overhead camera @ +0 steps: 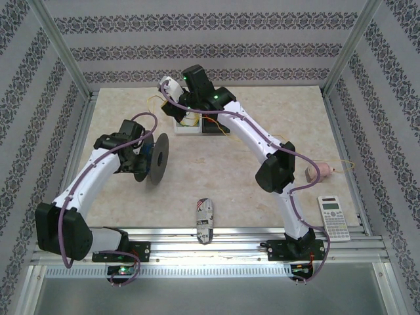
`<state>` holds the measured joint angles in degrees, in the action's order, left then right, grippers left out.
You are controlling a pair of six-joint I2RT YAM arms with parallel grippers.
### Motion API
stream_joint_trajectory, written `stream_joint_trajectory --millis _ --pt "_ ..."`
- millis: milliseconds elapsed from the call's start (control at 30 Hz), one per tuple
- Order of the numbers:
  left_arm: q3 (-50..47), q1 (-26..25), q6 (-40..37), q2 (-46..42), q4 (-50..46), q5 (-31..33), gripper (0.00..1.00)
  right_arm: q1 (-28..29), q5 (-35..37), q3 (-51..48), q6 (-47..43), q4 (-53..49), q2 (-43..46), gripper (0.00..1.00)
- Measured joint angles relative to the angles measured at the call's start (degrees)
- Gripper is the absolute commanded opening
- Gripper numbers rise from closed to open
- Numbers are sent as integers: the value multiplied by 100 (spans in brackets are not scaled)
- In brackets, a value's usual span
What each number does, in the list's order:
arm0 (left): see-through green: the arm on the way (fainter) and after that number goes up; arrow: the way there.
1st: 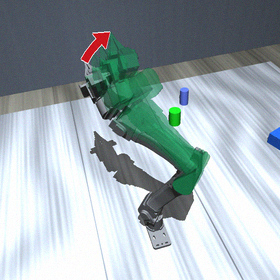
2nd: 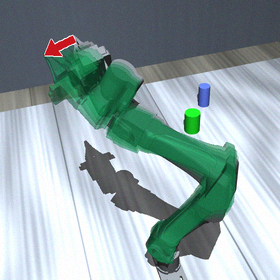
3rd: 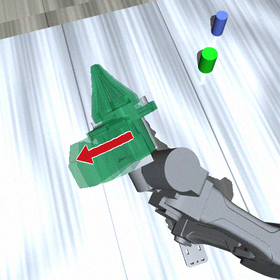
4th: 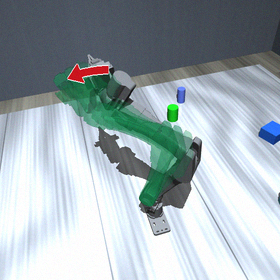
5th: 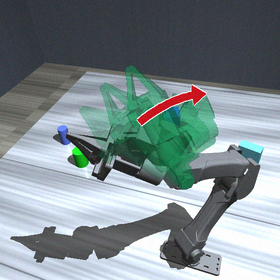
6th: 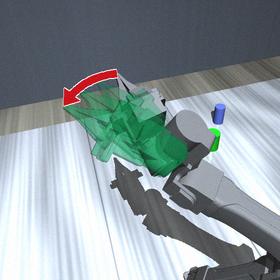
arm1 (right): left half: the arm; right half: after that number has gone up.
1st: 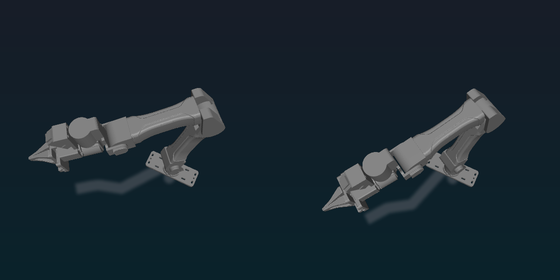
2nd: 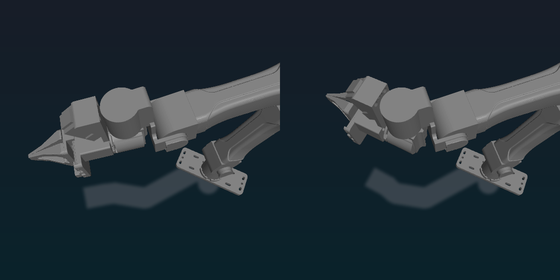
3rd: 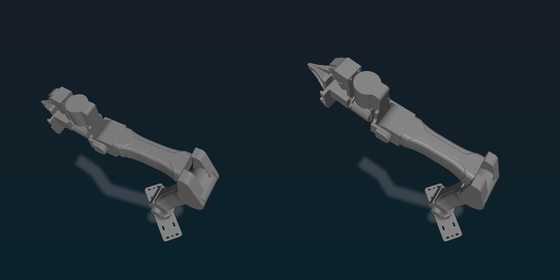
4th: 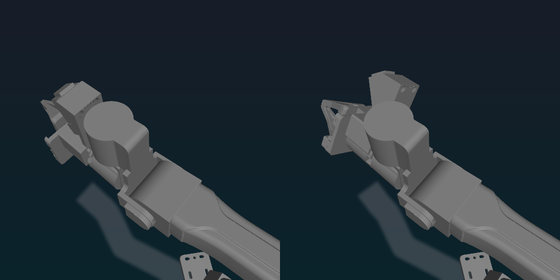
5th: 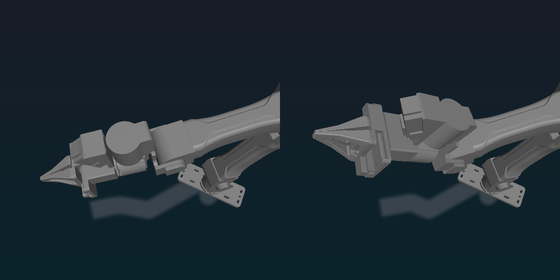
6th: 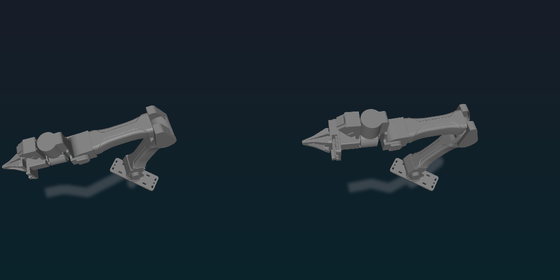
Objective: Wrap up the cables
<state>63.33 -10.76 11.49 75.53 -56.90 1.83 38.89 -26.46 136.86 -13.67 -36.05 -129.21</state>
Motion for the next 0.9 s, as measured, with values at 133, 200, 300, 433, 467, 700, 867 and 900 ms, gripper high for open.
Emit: stream_joint_trajectory --millis 133,200,300,433,467,700,867,900 --pt "273 219 -168 136 63 26 0 0 -85 2 2 -26 -22 0" --pt "452 385 -289 264 59 33 0 17 -144 79 4 -70 -120 0" --pt "723 623 -522 498 98 31 0 107 -175 417 7 -160 -476 0" --pt "914 890 -824 769 205 -15 0 284 -188 977 48 -348 -1115 0" --pt "970 946 -883 866 227 -20 0 319 -186 1067 74 -385 -1250 0" --pt "1298 1220 -1132 1447 385 -197 0 439 -74 1237 358 -490 -1788 0" --pt "1419 1239 -1174 1556 411 -334 0 450 223 1405 592 -426 -1932 0" --pt "1419 1239 -1180 1576 424 -356 0 450 319 1423 643 -402 -1963 0"
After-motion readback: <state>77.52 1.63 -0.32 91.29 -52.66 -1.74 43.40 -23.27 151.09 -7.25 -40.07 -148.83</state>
